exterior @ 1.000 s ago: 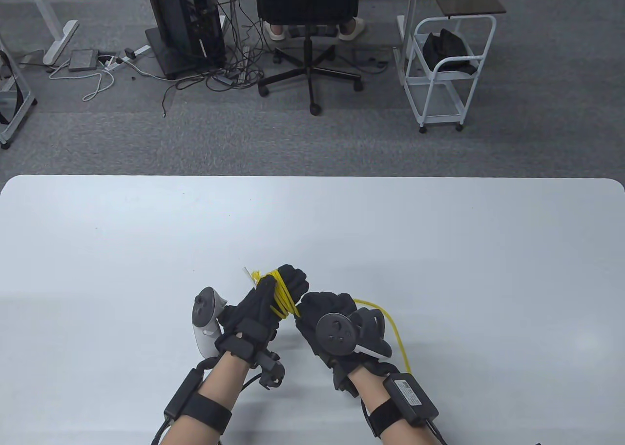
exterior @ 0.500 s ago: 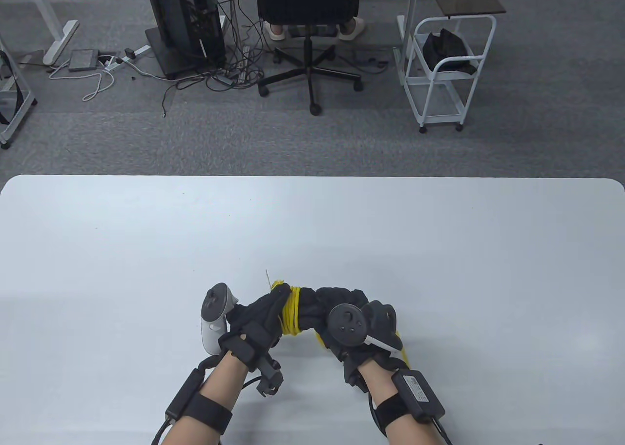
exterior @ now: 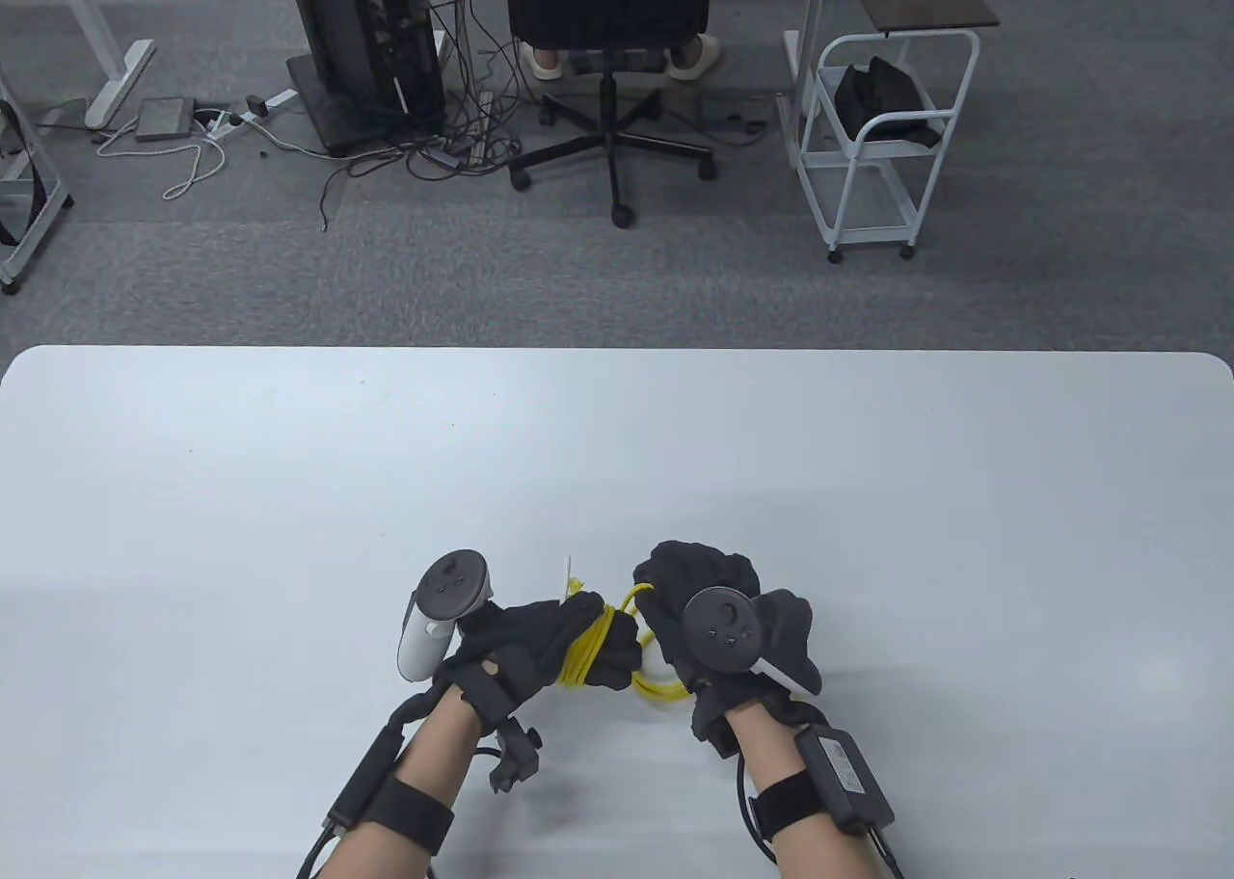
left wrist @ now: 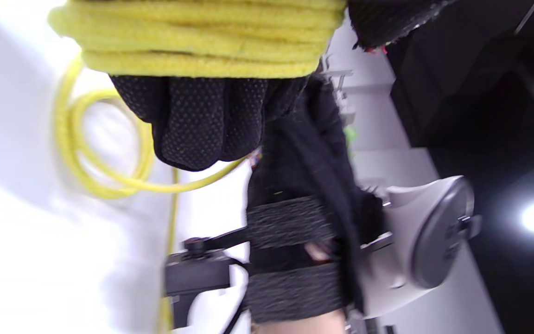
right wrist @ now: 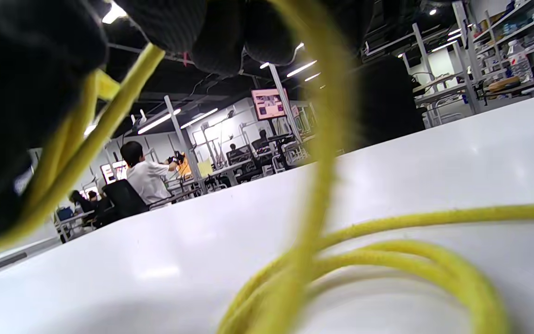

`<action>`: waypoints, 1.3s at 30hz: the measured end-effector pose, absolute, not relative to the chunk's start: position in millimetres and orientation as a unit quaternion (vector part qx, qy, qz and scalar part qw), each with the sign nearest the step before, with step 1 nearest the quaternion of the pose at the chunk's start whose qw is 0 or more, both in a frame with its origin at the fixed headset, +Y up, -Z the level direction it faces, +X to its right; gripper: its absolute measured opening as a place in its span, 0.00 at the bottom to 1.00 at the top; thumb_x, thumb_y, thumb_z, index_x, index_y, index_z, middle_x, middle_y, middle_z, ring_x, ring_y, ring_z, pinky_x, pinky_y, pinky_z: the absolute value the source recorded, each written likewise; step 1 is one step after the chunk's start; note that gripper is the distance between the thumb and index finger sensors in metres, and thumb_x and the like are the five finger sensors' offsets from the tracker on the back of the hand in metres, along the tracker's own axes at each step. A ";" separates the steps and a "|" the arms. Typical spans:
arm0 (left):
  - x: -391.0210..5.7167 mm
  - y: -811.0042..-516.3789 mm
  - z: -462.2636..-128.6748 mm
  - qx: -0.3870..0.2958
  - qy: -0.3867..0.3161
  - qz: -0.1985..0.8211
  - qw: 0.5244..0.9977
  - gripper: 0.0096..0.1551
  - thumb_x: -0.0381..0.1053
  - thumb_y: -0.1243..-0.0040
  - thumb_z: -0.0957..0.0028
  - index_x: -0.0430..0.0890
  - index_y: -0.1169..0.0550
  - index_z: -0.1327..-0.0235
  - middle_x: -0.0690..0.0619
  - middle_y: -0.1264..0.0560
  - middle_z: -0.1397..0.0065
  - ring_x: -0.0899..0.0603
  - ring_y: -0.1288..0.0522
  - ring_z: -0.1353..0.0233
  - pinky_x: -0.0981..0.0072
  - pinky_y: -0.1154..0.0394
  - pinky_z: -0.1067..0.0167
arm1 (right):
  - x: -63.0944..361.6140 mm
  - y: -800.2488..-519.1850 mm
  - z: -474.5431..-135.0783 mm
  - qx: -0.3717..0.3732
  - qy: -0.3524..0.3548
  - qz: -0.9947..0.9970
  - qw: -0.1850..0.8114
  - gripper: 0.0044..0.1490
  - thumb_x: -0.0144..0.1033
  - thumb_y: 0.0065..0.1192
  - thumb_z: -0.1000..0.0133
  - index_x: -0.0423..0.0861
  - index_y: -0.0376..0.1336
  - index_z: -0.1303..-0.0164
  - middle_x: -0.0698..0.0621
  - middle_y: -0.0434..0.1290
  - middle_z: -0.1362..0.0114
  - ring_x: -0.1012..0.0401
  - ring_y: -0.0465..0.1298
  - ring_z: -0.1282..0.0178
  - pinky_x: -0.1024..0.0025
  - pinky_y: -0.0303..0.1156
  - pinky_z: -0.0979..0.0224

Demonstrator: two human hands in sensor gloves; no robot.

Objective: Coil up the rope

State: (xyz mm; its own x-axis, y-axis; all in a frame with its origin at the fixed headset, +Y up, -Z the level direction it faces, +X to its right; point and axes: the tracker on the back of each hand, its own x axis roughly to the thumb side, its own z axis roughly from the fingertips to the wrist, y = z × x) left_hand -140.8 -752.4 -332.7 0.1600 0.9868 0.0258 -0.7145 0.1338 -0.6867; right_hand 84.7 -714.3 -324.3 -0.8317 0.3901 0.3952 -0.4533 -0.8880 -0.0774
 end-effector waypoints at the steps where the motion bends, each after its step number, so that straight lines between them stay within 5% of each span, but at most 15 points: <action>1: -140.4 -753.2 -332.7 -0.278 -0.248 0.590 0.716 0.35 0.62 0.60 0.34 0.43 0.19 0.34 0.39 0.14 0.38 0.39 0.12 0.43 0.58 0.21 0.41 | 85.2 -713.9 -324.0 0.186 -0.087 0.952 0.225 0.25 0.44 0.57 0.37 0.46 0.63 0.32 0.40 0.62 0.21 0.38 0.64 0.24 0.25 0.52 0.27; 10: -145.8 -756.1 -333.4 -0.246 -0.202 0.562 0.763 0.36 0.62 0.61 0.34 0.40 0.23 0.29 0.37 0.17 0.34 0.37 0.15 0.39 0.56 0.23 0.39 | 71.8 -712.4 -318.2 0.215 -0.096 0.937 0.259 0.26 0.44 0.55 0.36 0.45 0.62 0.31 0.40 0.61 0.20 0.37 0.63 0.24 0.26 0.52 0.27; 17: -154.9 -754.4 -334.3 -0.194 -0.180 0.601 0.754 0.37 0.61 0.61 0.34 0.38 0.31 0.22 0.35 0.25 0.25 0.34 0.21 0.30 0.53 0.29 0.32 | 57.8 -713.6 -312.7 0.251 -0.085 0.926 0.268 0.26 0.44 0.54 0.36 0.45 0.62 0.31 0.39 0.60 0.20 0.37 0.63 0.24 0.25 0.52 0.27; 39: -170.2 -752.3 -333.0 -0.100 -0.157 0.761 0.621 0.36 0.62 0.64 0.34 0.45 0.32 0.20 0.40 0.29 0.18 0.37 0.26 0.23 0.56 0.33 0.25 | 40.4 -727.9 -308.1 0.289 -0.039 0.933 0.209 0.26 0.45 0.55 0.36 0.46 0.65 0.32 0.40 0.64 0.22 0.39 0.66 0.26 0.27 0.54 0.27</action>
